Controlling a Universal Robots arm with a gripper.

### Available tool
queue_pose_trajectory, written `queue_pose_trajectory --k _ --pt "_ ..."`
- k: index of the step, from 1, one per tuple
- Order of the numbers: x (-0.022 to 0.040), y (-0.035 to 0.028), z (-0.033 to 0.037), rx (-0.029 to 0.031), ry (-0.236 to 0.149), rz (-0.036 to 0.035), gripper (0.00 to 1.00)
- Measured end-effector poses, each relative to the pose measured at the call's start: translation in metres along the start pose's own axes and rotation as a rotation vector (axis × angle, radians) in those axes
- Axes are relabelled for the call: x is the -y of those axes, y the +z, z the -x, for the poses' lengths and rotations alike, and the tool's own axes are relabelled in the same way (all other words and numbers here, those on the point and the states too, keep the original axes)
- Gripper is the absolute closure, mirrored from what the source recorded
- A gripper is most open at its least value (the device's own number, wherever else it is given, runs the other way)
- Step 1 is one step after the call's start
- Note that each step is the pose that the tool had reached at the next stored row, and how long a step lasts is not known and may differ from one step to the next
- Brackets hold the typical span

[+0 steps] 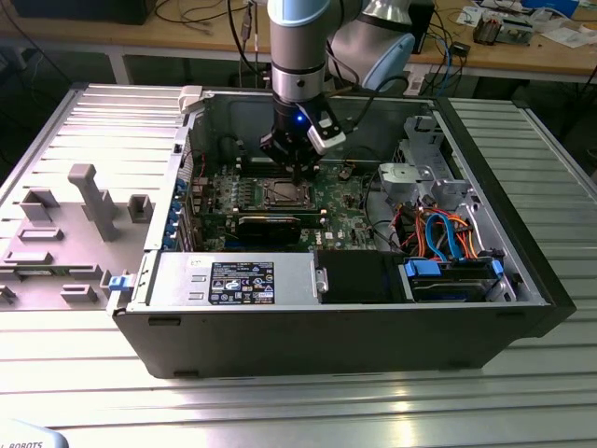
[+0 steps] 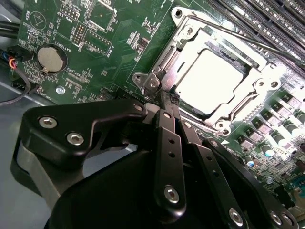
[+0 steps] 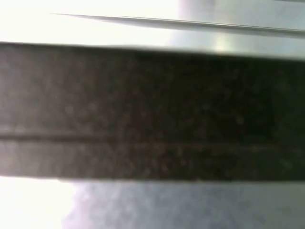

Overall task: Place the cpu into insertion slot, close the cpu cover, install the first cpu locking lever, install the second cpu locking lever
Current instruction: 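Install the first cpu locking lever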

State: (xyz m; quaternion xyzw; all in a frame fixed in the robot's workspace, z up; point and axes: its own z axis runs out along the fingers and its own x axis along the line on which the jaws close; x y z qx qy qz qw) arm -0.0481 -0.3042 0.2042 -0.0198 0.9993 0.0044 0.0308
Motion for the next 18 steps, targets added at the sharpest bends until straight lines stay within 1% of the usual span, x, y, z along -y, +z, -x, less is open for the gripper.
queue_pose_trajectory --k 2,3,9,12,14,15,18 --pt "-0.0002 0.0008 0.0003 -0.0005 0.0 -0.0081 0.89" --pt "-0.0002 0.001 0.0003 -0.0007 0.0 -0.0095 0.89" --pt "-0.0016 0.0026 0.0003 -0.0007 -0.001 -0.0096 0.89" --pt "-0.0019 0.0035 0.0003 -0.0004 -0.001 -0.0083 0.89" --pt "-0.0018 0.0034 0.0002 -0.0002 0.0 0.0023 0.89" --pt "-0.0018 0.0034 0.0002 0.0 0.001 0.0096 0.89" --pt "-0.002 0.0039 0.0005 0.0023 0.002 0.0373 0.89"
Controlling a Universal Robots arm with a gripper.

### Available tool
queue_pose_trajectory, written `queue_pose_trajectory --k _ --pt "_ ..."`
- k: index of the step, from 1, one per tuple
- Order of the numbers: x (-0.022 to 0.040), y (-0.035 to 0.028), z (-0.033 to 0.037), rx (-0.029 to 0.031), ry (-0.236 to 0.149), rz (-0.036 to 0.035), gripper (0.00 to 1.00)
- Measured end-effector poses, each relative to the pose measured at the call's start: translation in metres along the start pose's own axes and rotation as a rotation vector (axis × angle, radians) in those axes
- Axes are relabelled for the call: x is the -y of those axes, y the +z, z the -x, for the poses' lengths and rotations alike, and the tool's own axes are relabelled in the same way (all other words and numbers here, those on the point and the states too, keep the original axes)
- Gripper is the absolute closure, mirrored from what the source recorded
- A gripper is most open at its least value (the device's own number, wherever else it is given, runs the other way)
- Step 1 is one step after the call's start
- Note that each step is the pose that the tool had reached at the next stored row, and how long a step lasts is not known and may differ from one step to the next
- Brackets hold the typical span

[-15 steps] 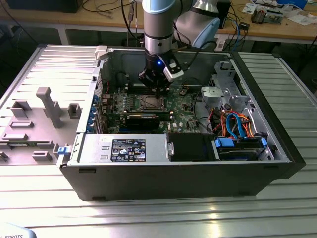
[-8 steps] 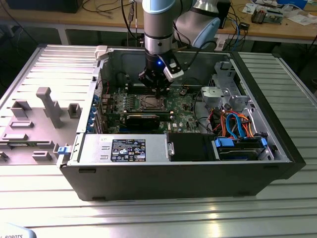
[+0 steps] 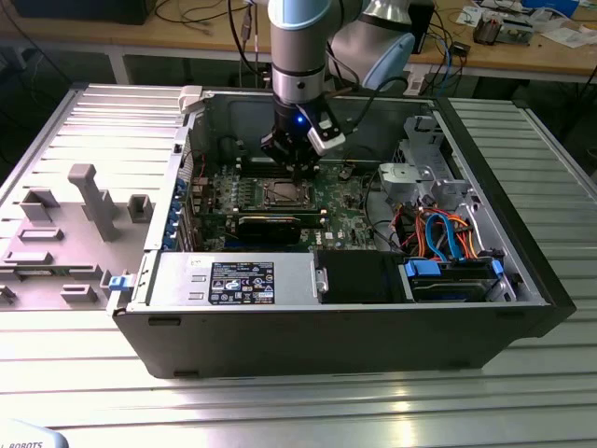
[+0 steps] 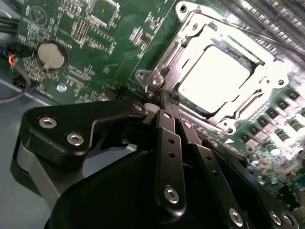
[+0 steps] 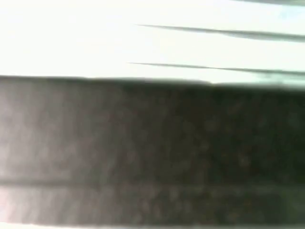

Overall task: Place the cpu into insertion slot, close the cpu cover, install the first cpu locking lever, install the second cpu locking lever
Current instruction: 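Install the first cpu locking lever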

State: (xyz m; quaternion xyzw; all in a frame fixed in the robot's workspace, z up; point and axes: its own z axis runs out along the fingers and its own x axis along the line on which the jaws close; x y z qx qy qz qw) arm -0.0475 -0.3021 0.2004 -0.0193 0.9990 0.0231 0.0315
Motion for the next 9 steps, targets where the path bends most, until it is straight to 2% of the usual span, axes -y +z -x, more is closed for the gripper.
queue_pose_trajectory --k 2,3,9 --pt "0.0001 -0.0002 -0.0001 -0.0002 0.001 0.0108 0.89" --pt "0.0 -0.0003 -0.0001 -0.0001 0.001 0.0135 0.89" --pt "-0.0002 -0.0072 0.0003 -0.0001 0.001 0.014 0.89"
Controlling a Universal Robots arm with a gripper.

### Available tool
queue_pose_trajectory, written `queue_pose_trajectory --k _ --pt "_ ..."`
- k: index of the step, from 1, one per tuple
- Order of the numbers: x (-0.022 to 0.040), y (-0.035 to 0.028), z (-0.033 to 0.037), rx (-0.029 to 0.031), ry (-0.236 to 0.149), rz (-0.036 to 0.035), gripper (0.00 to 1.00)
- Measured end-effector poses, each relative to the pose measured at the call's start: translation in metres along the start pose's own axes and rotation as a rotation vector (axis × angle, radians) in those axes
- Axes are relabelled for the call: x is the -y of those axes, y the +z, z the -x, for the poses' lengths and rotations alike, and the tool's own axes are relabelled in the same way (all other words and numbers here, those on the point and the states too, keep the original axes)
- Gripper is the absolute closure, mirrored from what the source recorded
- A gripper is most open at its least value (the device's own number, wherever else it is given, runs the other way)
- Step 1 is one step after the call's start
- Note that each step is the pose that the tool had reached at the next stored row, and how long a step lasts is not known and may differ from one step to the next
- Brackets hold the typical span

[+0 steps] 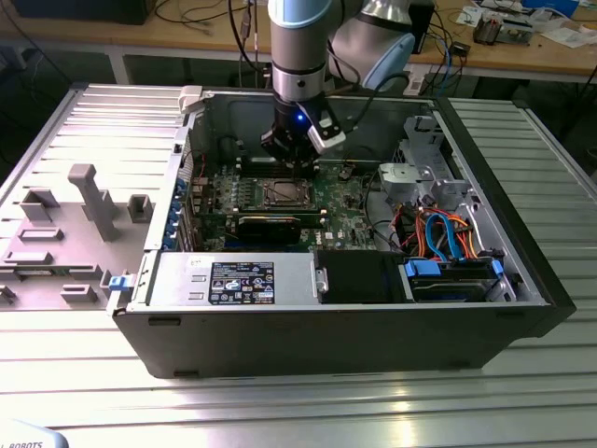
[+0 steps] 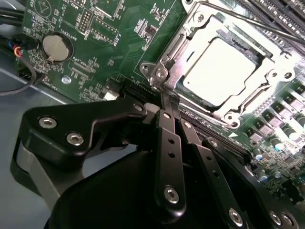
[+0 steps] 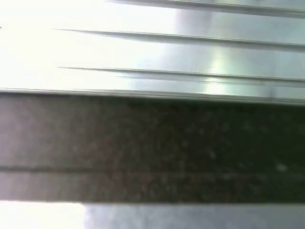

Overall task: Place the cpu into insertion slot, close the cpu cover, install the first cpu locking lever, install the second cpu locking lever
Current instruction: 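Install the first cpu locking lever, then install the second cpu locking lever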

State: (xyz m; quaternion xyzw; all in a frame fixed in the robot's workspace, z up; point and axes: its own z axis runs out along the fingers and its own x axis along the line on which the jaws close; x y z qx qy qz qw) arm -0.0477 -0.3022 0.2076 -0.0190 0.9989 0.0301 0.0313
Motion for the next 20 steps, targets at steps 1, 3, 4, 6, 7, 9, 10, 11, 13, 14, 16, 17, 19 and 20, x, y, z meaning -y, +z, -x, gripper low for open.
queue_pose_trajectory --k 1,3,4,6,7,9,10,11,13,14,16,17,19,20 --pt "-0.0001 -0.0003 0.0 0.0001 0.0 0.0002 0.89" --pt "0.0014 -0.0005 0.0 -0.0001 0.0 0.0 0.89" --pt "0.0041 -0.0006 -0.0002 0.0 0.0 0.0 0.89" --pt "0.0078 -0.0009 -0.0003 -0.0001 0.0 0.0 0.89" --pt "0.0091 -0.0009 -0.0003 0.0 0.0 0.0001 0.89" --pt "0.0094 -0.0009 -0.0003 -0.0001 0.0 0.0 0.89" --pt "0.0098 -0.001 -0.0004 0.0 0.0 0.0 0.89" --pt "0.0102 -0.001 -0.0003 0.0 0.0 0.0 0.89" --pt "0.0104 -0.001 -0.0004 0.0 0.0 0.0 0.89" --pt "0.0105 -0.001 -0.0004 0.0 0.0 0.0 0.89" --pt "0.0116 -0.0011 -0.0004 0.0 0.0 0.0 0.89" --pt "0.012 -0.0011 -0.0004 0.0 0.0 0.0001 0.89" --pt "0.0137 -0.0012 -0.0005 0.0 0.0 0.0 0.89" --pt "0.014 -0.0012 -0.0005 0.0 0.0 0.0 0.89"
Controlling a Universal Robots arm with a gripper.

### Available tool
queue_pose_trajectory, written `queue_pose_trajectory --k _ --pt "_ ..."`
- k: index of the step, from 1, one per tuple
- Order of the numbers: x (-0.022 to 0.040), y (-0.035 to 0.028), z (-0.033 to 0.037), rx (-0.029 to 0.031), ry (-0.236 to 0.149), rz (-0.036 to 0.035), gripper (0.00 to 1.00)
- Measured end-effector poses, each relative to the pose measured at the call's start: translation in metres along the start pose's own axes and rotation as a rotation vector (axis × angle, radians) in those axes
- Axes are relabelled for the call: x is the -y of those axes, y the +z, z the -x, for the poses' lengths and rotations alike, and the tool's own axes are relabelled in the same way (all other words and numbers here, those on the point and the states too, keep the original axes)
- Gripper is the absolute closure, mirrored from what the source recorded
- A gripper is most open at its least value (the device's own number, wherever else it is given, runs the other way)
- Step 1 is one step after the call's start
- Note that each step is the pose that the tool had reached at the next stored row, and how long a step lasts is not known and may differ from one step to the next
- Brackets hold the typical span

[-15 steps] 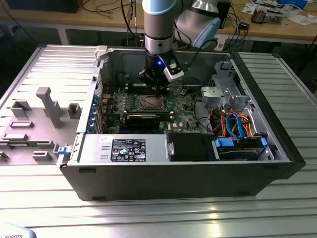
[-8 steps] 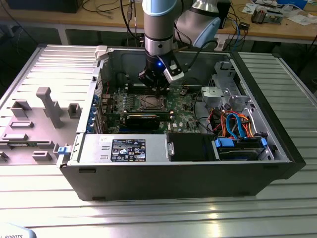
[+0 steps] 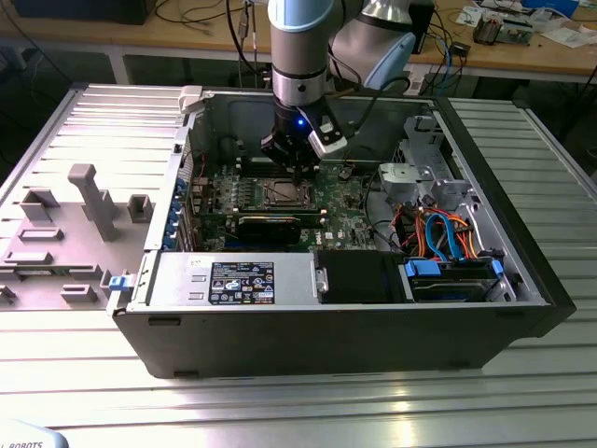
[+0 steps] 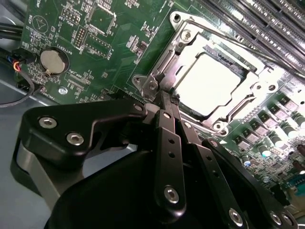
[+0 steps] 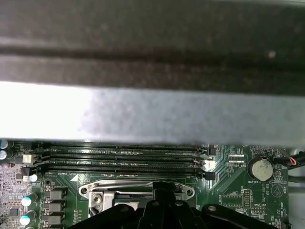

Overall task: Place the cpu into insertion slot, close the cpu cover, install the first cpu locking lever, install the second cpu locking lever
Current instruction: 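Install the second cpu locking lever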

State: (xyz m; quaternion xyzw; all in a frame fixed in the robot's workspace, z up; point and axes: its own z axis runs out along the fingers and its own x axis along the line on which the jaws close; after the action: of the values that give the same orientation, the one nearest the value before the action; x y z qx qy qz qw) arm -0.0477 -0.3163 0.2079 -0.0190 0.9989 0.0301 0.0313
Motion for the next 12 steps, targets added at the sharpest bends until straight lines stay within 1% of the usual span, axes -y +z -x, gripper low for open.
queue_pose_trajectory --k 2,6,7,10,12 --pt "0.0001 -0.0001 0.0 0.0 0.0 -0.0001 0.89" --pt "-0.0001 -0.006 0.0004 0.0 0.0 -0.0001 0.89" --pt "0.0002 -0.0063 0.0005 0.0 0.0 0.0001 0.89" --pt "0.0027 -0.0069 0.0004 0.0001 0.0 0.0002 0.89" --pt "0.007 -0.0072 0.0002 0.0 0.0 0.0001 0.89"
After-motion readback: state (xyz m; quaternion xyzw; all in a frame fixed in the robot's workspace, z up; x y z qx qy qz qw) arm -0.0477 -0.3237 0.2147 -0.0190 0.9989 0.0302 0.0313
